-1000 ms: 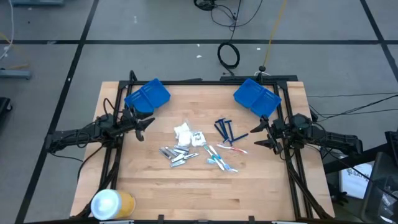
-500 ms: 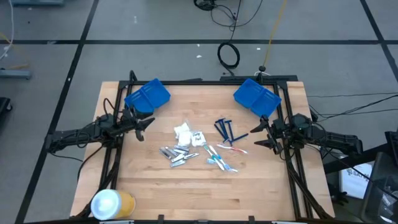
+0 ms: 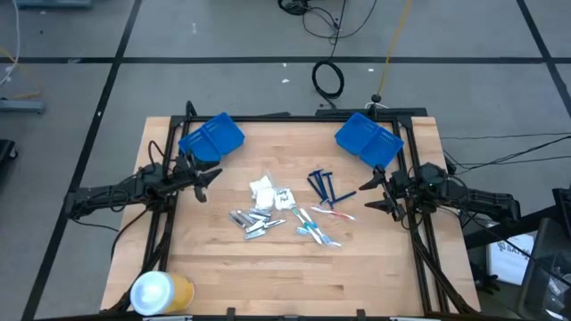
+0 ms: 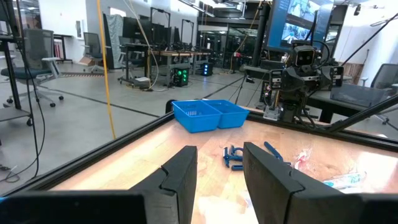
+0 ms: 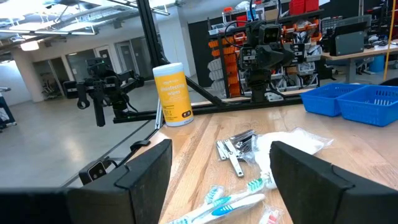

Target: Pick & Place Travel size toiletries

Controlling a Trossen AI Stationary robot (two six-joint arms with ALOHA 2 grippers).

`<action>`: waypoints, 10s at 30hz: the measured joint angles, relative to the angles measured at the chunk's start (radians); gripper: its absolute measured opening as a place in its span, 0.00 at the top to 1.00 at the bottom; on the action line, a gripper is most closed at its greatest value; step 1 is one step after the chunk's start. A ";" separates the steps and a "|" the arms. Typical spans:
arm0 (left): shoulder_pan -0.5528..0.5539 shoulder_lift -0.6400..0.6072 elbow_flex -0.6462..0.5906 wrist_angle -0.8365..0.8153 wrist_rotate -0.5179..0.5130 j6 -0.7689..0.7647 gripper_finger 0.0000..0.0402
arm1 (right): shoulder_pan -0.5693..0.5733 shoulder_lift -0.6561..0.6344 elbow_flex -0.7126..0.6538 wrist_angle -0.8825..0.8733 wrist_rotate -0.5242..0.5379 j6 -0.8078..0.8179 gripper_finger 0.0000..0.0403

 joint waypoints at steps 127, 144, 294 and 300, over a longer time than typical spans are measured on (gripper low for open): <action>0.000 0.000 0.000 0.000 0.000 0.000 0.68 | 0.065 0.639 0.289 -0.415 1.492 0.377 0.94; 0.000 0.000 0.000 0.000 0.000 0.000 0.68 | -0.050 0.639 0.163 -0.301 1.516 0.469 0.91; 0.000 0.000 0.000 0.000 0.000 0.000 0.68 | 0.137 1.543 0.764 -0.416 0.819 0.616 0.47; 0.000 0.000 0.000 0.000 0.000 0.000 0.68 | 0.137 1.553 0.764 -0.414 0.835 0.629 0.50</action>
